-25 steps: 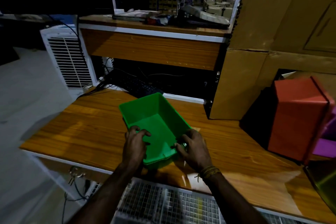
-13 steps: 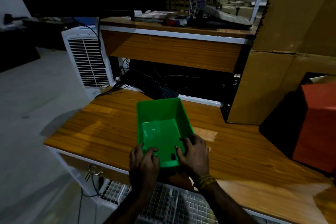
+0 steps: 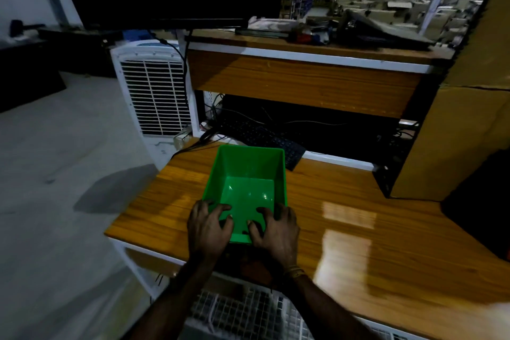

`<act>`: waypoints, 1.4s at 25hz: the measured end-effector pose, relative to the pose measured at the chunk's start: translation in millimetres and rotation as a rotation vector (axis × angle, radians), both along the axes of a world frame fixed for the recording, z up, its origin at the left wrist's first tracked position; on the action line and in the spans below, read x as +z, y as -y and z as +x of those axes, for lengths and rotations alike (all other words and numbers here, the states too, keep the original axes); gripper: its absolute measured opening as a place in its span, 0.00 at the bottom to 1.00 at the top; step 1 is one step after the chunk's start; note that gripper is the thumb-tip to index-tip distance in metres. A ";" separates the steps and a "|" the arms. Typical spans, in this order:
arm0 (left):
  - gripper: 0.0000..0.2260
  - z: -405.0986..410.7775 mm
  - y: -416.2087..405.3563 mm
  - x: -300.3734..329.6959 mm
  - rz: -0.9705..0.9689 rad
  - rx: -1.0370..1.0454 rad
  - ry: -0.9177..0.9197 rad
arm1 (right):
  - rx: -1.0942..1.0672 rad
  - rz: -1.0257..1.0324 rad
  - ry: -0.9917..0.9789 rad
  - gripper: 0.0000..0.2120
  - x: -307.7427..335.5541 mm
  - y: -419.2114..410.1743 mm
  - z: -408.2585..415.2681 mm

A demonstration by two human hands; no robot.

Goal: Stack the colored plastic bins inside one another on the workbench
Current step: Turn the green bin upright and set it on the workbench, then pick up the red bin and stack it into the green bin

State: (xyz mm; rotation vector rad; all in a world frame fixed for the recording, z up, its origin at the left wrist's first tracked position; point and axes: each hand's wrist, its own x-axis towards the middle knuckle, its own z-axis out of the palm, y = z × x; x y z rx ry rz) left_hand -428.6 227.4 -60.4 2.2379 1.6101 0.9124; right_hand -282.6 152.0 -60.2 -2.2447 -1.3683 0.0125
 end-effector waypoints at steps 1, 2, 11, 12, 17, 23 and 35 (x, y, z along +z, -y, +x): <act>0.12 -8.2 -13.4 0.9 -0.002 -0.001 -0.009 | 0.002 0.013 0.000 0.25 -1.0 -12.1 -8.9; 0.12 -17.1 -27.0 0.7 -0.005 -0.005 -0.025 | 0.005 0.017 -0.004 0.25 -0.9 -24.2 -18.4; 0.15 -89.3 -140.2 0.0 -0.063 -0.088 -0.053 | 0.040 0.054 -0.047 0.24 3.0 -109.2 -89.6; 0.15 -93.0 -145.8 0.5 -0.072 -0.097 -0.049 | 0.033 0.061 -0.048 0.24 2.1 -112.9 -93.6; 0.14 -78.2 -145.5 6.0 -0.034 -0.043 -0.023 | 0.069 0.054 -0.131 0.26 2.2 -107.3 -84.7; 0.13 33.1 -96.8 34.0 0.090 -0.278 0.283 | -0.075 0.167 -0.225 0.25 7.6 -44.1 -14.3; 0.16 327.8 140.8 16.3 -0.014 -0.831 0.114 | -0.650 0.270 -0.158 0.24 -4.3 195.0 252.3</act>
